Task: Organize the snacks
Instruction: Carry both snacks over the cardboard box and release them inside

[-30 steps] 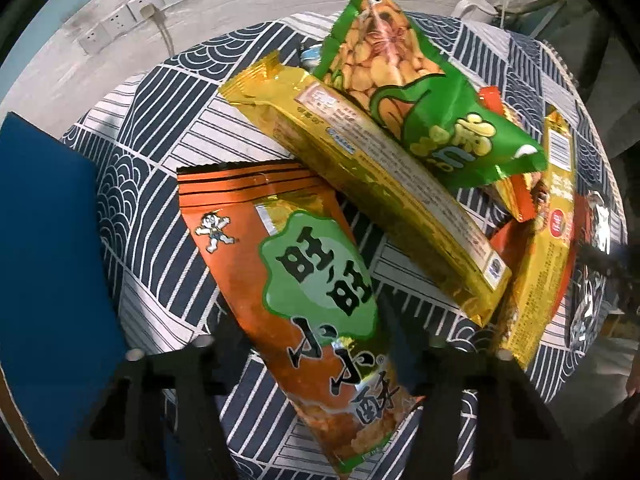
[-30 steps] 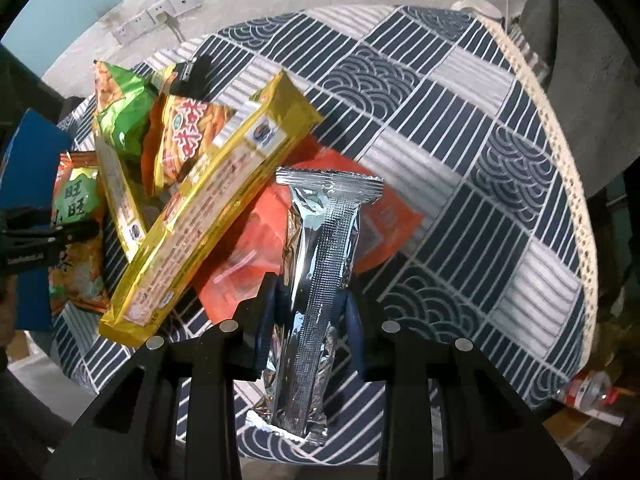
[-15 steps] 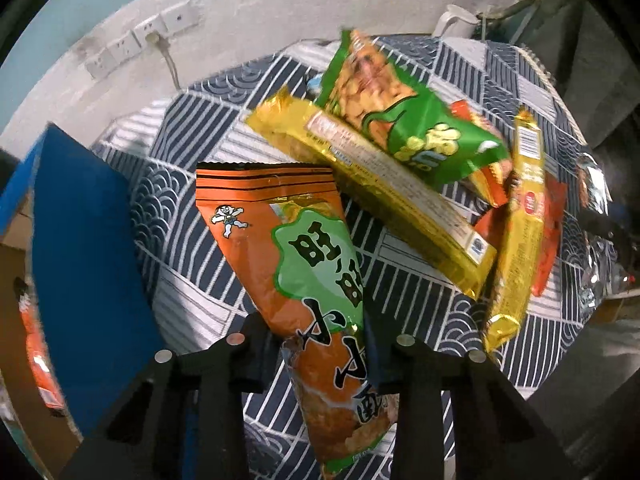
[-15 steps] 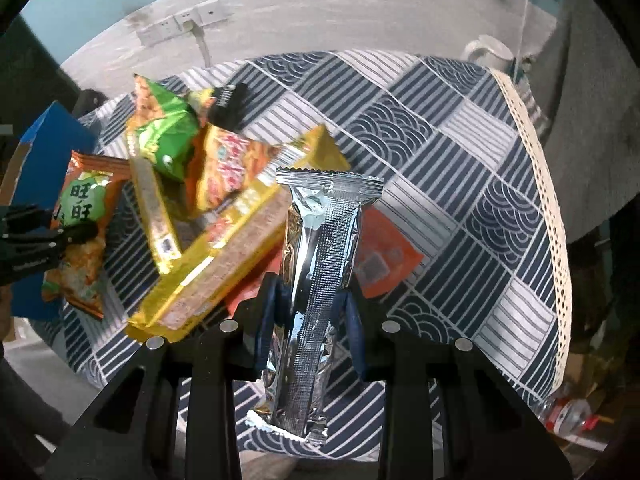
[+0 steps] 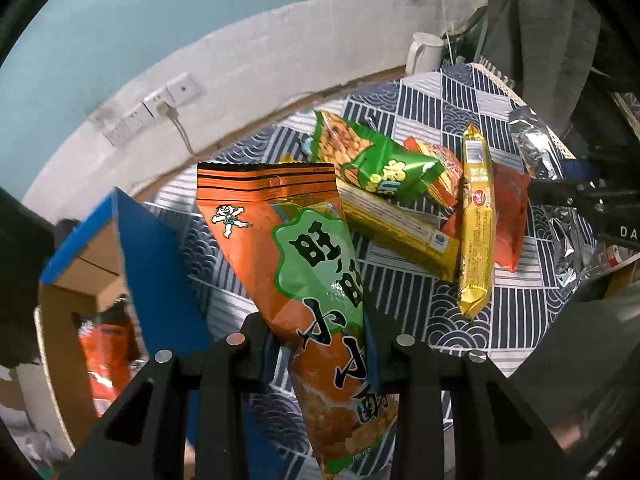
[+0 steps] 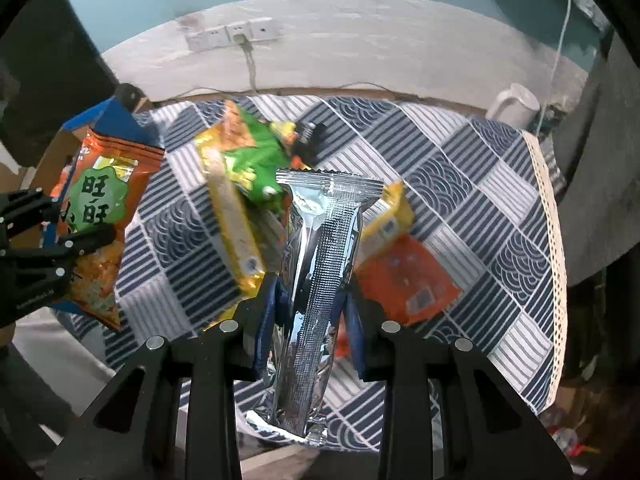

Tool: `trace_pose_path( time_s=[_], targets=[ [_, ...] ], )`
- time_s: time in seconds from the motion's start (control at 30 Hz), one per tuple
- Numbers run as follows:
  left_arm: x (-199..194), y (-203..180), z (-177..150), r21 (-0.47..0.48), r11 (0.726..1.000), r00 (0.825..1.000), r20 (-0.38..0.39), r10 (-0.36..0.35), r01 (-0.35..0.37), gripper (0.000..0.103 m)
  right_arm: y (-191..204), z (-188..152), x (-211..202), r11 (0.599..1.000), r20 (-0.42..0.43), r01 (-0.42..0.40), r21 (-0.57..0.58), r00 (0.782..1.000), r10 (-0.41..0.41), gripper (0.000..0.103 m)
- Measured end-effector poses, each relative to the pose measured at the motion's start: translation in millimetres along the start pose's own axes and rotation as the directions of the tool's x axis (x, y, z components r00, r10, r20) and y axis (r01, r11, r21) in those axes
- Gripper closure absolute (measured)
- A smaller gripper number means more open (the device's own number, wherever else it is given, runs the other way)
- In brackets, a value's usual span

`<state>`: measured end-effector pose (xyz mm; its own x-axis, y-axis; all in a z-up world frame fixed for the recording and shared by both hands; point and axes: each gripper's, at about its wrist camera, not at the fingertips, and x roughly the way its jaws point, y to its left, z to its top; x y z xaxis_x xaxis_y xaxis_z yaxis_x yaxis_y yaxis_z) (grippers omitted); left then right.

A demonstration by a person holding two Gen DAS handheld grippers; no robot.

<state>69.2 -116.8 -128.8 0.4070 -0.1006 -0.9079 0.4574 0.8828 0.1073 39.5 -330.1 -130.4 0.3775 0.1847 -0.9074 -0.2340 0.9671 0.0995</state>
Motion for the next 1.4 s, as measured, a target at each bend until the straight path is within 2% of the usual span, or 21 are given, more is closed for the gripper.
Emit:
trace_pose_path(
  time_s=[0.27, 0.6, 0.9, 1.03, 1.4],
  targets=[
    [-34, 25, -9, -0.012, 0.999, 0.997, 0.065, 0.049, -0.048, 0.068, 33, 18, -12, 0.998, 0.030, -0.011, -0.057, 0.999, 0.013, 0.073],
    [-72, 75, -28, -0.088, 0.992, 0.985, 0.138, 0.107, -0.096, 0.068, 87, 48, -26, 0.989, 0.073, -0.044, -0.144, 0.996, 0.055, 0.073],
    [-90, 118, -51, -0.166, 0.977, 0.974, 0.163, 0.160, -0.133, 0.068, 139, 68, -29, 0.973, 0.085, -0.075, -0.220, 0.992, 0.096, 0.073],
    [-92, 136, -63, -0.195, 0.967, 0.968, 0.161, 0.193, -0.161, 0.068, 165, 76, -30, 0.963, 0.086, -0.093, -0.254, 0.989, 0.118, 0.073],
    [-83, 180, -92, -0.265, 0.945, 0.968, 0.110, 0.227, -0.191, 0.068, 233, 92, -15, 0.929, 0.049, -0.155, -0.336, 0.982, 0.181, 0.073]
  ],
)
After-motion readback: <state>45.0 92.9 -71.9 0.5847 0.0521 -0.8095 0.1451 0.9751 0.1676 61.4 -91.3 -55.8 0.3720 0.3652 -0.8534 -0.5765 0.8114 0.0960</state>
